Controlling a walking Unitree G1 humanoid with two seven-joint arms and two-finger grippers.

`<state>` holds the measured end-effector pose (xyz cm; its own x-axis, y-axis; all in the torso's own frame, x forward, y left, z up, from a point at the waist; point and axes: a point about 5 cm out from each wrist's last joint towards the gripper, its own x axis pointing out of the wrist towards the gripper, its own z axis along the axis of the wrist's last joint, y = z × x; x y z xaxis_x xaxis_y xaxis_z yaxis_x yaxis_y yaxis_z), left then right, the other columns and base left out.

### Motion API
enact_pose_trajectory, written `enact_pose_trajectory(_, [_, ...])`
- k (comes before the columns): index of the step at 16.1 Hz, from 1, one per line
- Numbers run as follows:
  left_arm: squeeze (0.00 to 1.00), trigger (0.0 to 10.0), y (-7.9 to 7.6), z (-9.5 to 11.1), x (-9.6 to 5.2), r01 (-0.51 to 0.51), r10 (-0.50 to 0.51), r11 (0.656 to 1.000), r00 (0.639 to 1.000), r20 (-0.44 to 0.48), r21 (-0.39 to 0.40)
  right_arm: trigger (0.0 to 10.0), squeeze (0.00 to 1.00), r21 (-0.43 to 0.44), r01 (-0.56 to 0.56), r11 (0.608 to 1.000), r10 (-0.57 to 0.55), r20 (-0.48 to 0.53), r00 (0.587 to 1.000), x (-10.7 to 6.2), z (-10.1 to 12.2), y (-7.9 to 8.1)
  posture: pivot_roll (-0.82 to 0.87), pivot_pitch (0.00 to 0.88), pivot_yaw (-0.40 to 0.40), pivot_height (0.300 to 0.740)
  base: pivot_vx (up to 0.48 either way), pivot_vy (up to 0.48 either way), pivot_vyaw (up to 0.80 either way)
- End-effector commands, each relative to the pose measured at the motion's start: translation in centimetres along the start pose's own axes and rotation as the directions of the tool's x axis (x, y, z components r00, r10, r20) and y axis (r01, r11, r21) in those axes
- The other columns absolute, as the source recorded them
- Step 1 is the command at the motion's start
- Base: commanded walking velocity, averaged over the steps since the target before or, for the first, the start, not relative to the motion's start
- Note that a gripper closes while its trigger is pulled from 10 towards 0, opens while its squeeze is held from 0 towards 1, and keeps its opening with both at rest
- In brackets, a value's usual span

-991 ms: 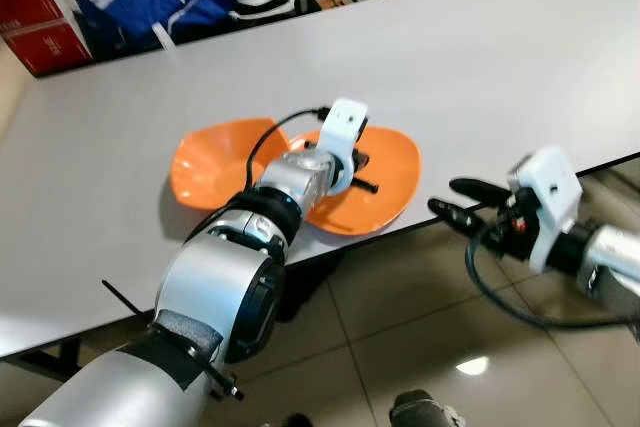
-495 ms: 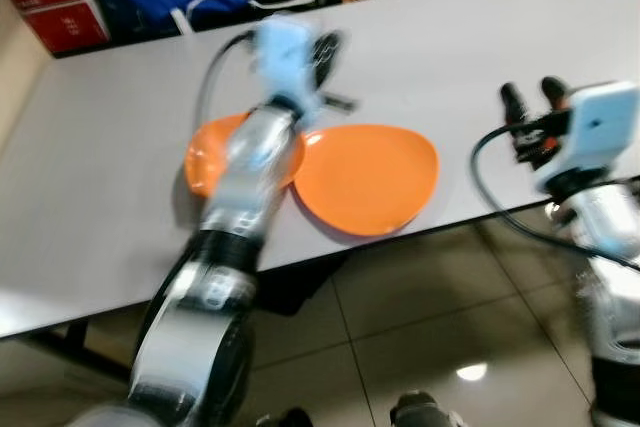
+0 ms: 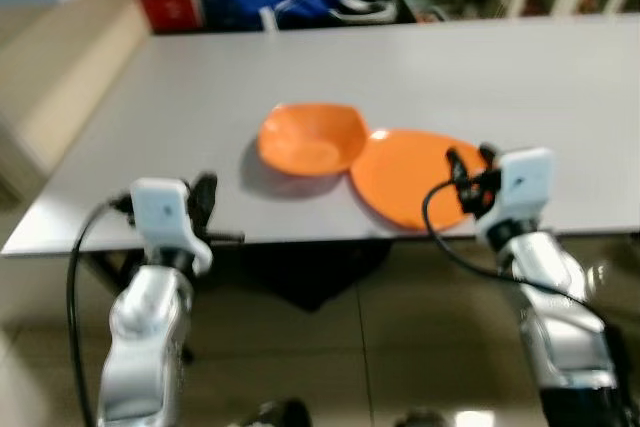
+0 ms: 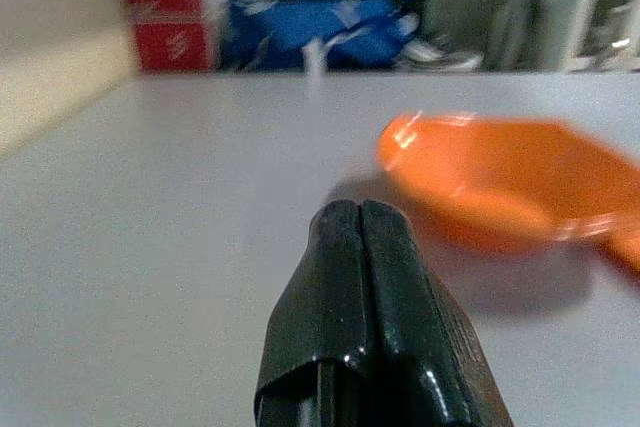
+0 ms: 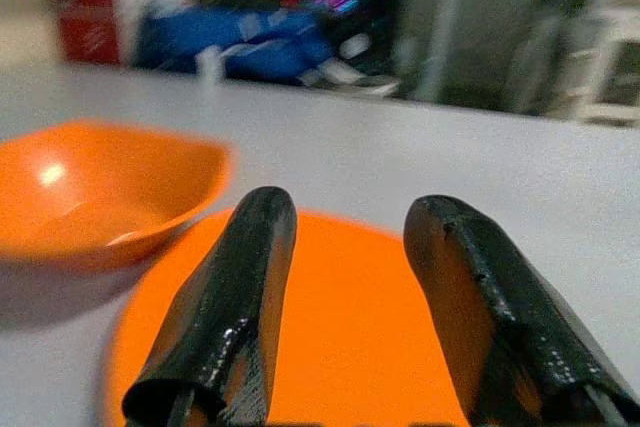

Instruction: Setting the table

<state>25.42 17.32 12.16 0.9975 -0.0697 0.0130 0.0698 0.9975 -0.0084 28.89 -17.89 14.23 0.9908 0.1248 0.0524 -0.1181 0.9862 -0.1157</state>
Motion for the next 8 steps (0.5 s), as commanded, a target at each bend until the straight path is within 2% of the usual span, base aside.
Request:
enact_pose_trajectory(1, [0.00,10.0,0.1,-1.4,-0.3,-0.014,0.014,1.000,0.999,-0.051,0.010,10.0,0.00,0.003,-0.023,1.000,0.023,0.027,0.999,0.4,0.4,0.3,-0.16,0.000,0.060,0.740,0.000,0.000,0.00])
enact_pose_trajectory(2, [0.00,10.0,-0.1,-1.8,-0.7,-0.032,0.029,0.999,0.995,-0.100,-0.031,10.0,0.00,-0.011,-0.045,0.999,0.046,0.024,0.999,0.6,0.4,0.3,-0.16,0.000,0.047,0.740,0.000,0.000,0.00])
enact_pose_trajectory(4, [0.00,10.0,-0.3,-1.6,-0.3,-0.047,0.039,0.997,0.990,-0.139,-0.059,10.0,0.00,-0.022,-0.064,0.998,0.065,0.033,0.997,1.0,0.3,0.6,-0.16,0.000,0.043,0.740,0.000,0.000,0.00])
enact_pose_trajectory(6, [0.00,10.0,-0.5,-1.4,0.3,-0.076,0.061,0.991,0.989,-0.135,-0.109,10.0,0.00,-0.022,-0.077,0.997,0.078,0.045,0.996,1.1,0.2,1.0,-0.17,0.000,0.050,0.740,0.000,-0.480,0.00])
enact_pose_trajectory(8, [0.00,10.0,-1.0,-1.0,1.1,-0.043,0.036,0.997,0.994,-0.106,-0.069,10.0,0.00,-0.024,-0.080,0.997,0.081,0.050,0.995,0.9,0.1,1.1,-0.19,0.000,0.061,0.740,0.000,-0.480,0.00])
